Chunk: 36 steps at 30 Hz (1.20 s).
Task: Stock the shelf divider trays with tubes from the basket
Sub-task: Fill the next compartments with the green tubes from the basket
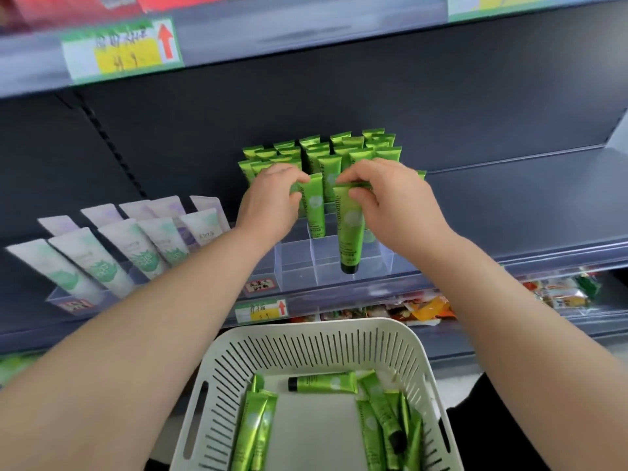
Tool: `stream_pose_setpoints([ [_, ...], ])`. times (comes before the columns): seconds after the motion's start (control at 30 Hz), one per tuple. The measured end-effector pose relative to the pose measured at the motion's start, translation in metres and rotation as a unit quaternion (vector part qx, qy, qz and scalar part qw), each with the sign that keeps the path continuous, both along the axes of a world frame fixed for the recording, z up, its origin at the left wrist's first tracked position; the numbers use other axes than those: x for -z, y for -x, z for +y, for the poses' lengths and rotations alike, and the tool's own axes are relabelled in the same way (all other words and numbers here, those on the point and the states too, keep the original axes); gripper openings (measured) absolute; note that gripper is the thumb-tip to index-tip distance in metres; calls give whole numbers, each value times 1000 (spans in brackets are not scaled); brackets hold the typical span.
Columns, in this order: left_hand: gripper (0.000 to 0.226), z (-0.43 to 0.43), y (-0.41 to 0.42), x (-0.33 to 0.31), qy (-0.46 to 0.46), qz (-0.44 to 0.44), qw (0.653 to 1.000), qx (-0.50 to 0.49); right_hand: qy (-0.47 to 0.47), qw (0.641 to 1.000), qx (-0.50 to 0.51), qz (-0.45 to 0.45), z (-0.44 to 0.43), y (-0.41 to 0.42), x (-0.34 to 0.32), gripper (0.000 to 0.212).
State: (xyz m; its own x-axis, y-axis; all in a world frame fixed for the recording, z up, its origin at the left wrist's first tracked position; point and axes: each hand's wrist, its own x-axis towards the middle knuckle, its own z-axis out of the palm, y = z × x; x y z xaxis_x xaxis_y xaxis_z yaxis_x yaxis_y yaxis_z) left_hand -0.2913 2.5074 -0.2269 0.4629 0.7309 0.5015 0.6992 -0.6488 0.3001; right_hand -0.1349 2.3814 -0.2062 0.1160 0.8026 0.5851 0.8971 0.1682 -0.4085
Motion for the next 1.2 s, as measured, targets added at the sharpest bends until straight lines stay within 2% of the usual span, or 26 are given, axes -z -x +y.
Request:
stream_pose_setpoints([
  [0.27, 26, -21, 39, 15, 11, 26, 999, 26, -18, 997, 51, -48, 58, 19, -5, 26],
  [0.67, 27, -24, 43, 19, 29, 43, 998, 33, 115, 988, 71, -73, 92, 17, 29, 30],
  [0.87, 27, -29, 45, 25, 45, 44, 997, 37, 76, 991, 65, -88, 87, 16, 31, 32],
  [1.1, 29, -47, 52, 35, 51, 45, 997, 39, -25, 993, 44, -108, 51, 29, 39, 32],
  [1.2, 29, -66, 59, 53, 66, 37, 996, 52, -16, 995, 23, -100, 24, 41, 63, 30],
])
